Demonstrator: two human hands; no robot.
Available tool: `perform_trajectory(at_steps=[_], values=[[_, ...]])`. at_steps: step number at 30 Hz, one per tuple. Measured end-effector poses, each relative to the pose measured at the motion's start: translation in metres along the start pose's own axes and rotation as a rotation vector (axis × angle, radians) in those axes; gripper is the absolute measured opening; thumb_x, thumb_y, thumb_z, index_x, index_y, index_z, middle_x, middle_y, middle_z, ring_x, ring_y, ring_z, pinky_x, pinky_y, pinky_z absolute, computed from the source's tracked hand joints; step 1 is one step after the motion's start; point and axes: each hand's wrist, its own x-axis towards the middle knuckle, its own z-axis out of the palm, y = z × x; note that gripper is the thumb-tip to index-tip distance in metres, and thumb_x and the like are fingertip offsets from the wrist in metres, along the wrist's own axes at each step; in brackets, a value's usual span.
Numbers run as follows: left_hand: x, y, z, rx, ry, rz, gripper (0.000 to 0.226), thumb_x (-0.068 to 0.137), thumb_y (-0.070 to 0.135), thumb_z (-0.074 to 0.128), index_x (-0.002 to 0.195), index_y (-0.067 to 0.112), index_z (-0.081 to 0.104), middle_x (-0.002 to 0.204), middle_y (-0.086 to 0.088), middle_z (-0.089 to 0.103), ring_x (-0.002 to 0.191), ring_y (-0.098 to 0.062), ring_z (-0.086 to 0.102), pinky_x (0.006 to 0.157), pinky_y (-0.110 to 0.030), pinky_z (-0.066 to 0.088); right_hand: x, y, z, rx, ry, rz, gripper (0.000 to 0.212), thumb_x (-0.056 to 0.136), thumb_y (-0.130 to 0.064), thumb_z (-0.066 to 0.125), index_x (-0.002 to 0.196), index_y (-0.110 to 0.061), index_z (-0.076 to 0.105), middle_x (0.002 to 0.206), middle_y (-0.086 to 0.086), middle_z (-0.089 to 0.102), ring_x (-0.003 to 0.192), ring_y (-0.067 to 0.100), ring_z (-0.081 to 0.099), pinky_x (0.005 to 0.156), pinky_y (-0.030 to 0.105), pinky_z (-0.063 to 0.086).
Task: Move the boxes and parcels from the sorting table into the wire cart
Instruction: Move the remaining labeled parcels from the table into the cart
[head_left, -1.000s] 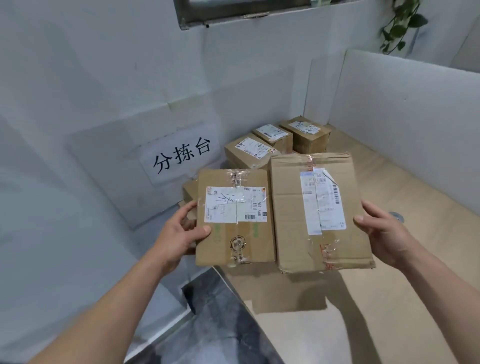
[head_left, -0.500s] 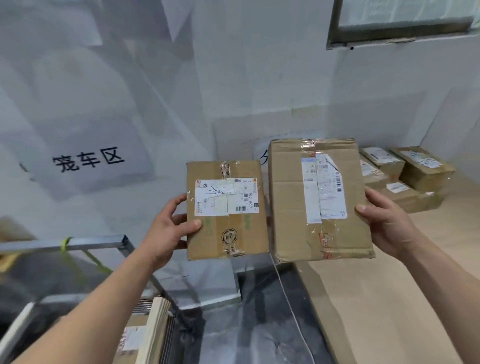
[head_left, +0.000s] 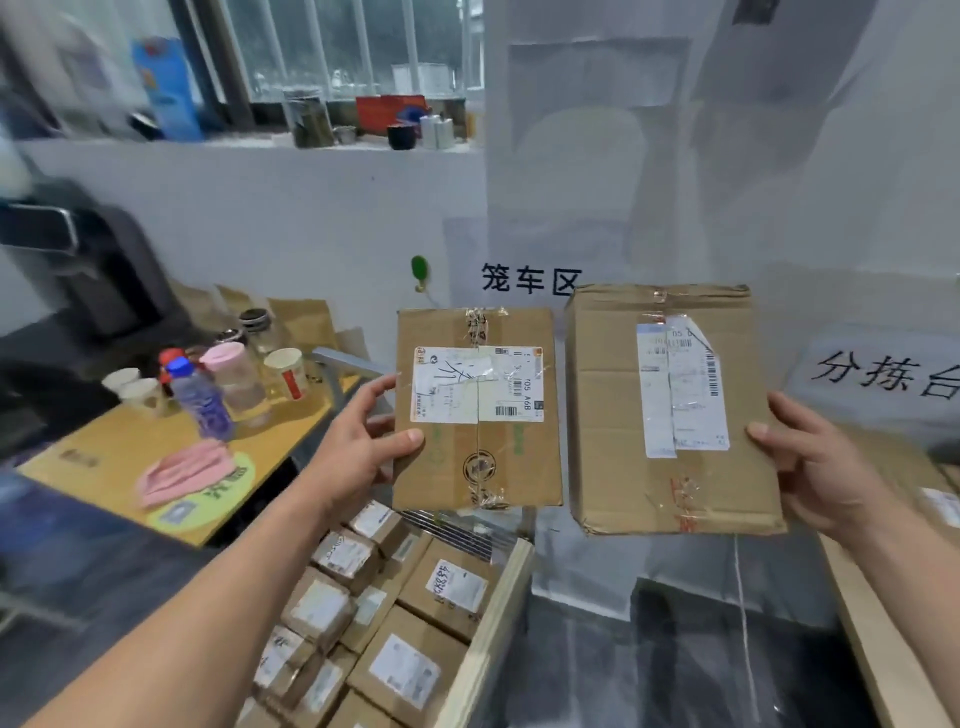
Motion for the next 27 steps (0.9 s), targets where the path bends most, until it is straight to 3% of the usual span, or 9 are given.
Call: perform_trajectory(at_steps=[2, 4, 7, 11, 16, 22, 27], values=[[-0.014, -0.001, -0.034, -0.003, 0.058, 0.007, 0.069, 0.075, 0.011, 0.084, 0.122, 0.051, 0.055, 0.125, -0.016, 0.066, 0.107, -0.035, 0.069, 0.072, -0.048, 0.059, 0.008, 0.005, 0.032, 0.003, -0.053, 0.008, 0.049, 0.097, 0.011, 0.041, 0.137, -0.014, 0.055, 0.093, -0.004, 0.079, 0.074, 0.01, 0.075, 0.06, 0.024, 0.06], [-0.032, 0.0, -0.061, -0.013, 0.119, 0.012, 0.067, 0.077, 0.009, 0.082, 0.121, 0.051, 0.054, 0.123, -0.016, 0.067, 0.104, -0.031, 0.071, 0.066, -0.04, 0.059, 0.017, 0.011, 0.061, -0.011, -0.112, 0.02, 0.051, 0.096, 0.01, 0.041, 0.139, -0.013, 0.055, 0.1, -0.001, 0.079, 0.079, 0.013, 0.076, 0.063, 0.026, 0.062], [-0.062, -0.002, -0.098, -0.005, 0.216, 0.001, 0.063, 0.088, 0.002, 0.069, 0.132, 0.041, 0.048, 0.119, -0.016, 0.069, 0.092, -0.02, 0.074, 0.06, -0.031, 0.059, 0.029, 0.022, 0.103, -0.034, -0.203, 0.051, 0.054, 0.096, 0.007, 0.043, 0.143, -0.016, 0.055, 0.104, 0.0, 0.078, 0.081, 0.014, 0.075, 0.065, 0.027, 0.062], [-0.103, -0.006, -0.133, -0.009, 0.325, -0.007, 0.072, 0.085, 0.002, 0.074, 0.141, 0.035, 0.044, 0.118, -0.015, 0.069, 0.1, -0.024, 0.071, 0.058, -0.028, 0.057, 0.041, 0.035, 0.148, -0.048, -0.327, 0.067, 0.054, 0.097, 0.005, 0.044, 0.145, -0.018, 0.054, 0.106, 0.002, 0.077, 0.083, 0.015, 0.075, 0.069, 0.029, 0.063], [-0.164, -0.012, -0.155, 0.0, 0.504, -0.015, 0.062, 0.092, -0.004, 0.063, 0.139, 0.032, 0.046, 0.1, -0.007, 0.073, 0.079, -0.014, 0.072, 0.046, -0.02, 0.049, 0.049, 0.054, 0.203, -0.073, -0.472, 0.104, 0.052, 0.097, 0.004, 0.045, 0.145, -0.014, 0.054, 0.11, 0.003, 0.076, 0.086, 0.017, 0.075, 0.07, 0.031, 0.064], [-0.233, -0.021, -0.161, -0.02, 0.679, -0.033, 0.069, 0.086, 0.003, 0.074, 0.141, 0.035, 0.045, 0.113, -0.009, 0.073, 0.106, -0.026, 0.07, 0.063, -0.033, 0.057, 0.043, 0.071, 0.255, -0.077, -0.659, 0.162, 0.048, 0.098, 0.005, 0.041, 0.138, -0.016, 0.058, 0.103, 0.001, 0.077, 0.081, 0.015, 0.075, 0.068, 0.03, 0.064], [-0.298, -0.036, -0.158, -0.03, 0.836, -0.063, 0.063, 0.089, 0.003, 0.069, 0.136, 0.039, 0.048, 0.12, -0.012, 0.071, 0.111, -0.027, 0.069, 0.067, -0.038, 0.06, 0.026, 0.096, 0.294, -0.086, -0.811, 0.239, 0.049, 0.099, 0.003, 0.041, 0.141, -0.019, 0.056, 0.103, -0.002, 0.078, 0.081, 0.014, 0.075, 0.06, 0.028, 0.062]])
